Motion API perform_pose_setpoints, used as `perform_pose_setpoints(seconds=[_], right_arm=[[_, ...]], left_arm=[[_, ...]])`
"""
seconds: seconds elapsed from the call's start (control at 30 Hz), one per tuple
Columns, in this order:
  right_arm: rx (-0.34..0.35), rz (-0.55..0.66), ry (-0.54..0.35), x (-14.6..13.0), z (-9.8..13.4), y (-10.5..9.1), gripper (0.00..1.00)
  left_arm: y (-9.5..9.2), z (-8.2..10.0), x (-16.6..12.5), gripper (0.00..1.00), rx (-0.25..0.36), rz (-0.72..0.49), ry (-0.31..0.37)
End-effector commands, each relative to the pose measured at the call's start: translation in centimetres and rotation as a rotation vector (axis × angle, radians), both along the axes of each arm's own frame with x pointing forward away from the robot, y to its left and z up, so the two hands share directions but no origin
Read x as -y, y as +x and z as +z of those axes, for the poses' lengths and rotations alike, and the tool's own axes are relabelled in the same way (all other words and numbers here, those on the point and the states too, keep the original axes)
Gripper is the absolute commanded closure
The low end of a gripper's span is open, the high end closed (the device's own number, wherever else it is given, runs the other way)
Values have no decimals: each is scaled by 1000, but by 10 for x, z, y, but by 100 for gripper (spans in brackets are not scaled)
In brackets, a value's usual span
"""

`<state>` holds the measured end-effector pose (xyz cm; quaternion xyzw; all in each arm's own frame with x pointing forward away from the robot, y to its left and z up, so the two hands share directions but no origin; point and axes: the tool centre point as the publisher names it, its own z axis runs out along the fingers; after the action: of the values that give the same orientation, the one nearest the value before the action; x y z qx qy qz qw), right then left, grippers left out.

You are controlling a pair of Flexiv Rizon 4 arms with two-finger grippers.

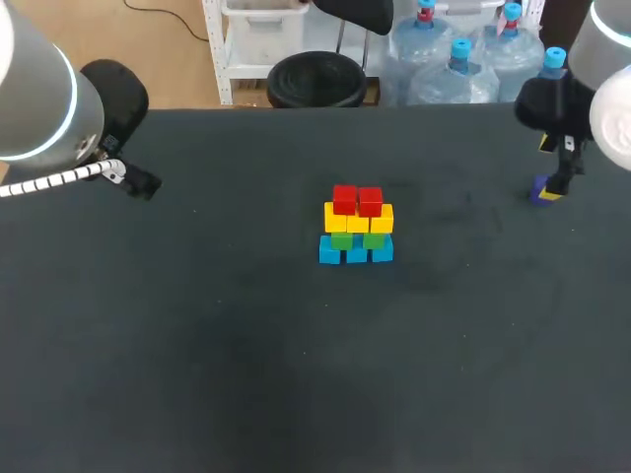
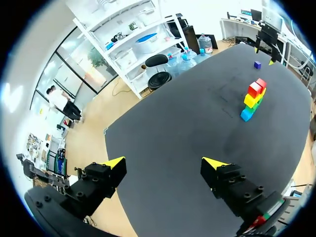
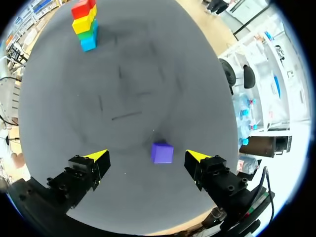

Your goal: Place the blue cubes, place green cubes on the blue cubes, place the yellow cubes on the green cubes, then place the red cubes on the yellow cubes, and place purple cube on the red cubes.

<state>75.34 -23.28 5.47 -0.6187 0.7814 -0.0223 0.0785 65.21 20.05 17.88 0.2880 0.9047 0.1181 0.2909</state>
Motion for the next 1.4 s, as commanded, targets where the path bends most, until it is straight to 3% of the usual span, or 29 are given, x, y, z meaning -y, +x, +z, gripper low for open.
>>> perform_pose_setpoints(seconds=[0.03, 0.53, 1.4], right_arm=[[6, -11, 1, 4, -2, -9, 0], [-6, -48, -20, 9, -16, -21, 0], [0, -62, -60, 12, -40, -1, 0]], left_arm=[[0, 0, -1, 0, 2, -1, -2], [0, 0, -1, 0, 2, -1, -2], [0, 0, -1, 0, 2, -1, -2]])
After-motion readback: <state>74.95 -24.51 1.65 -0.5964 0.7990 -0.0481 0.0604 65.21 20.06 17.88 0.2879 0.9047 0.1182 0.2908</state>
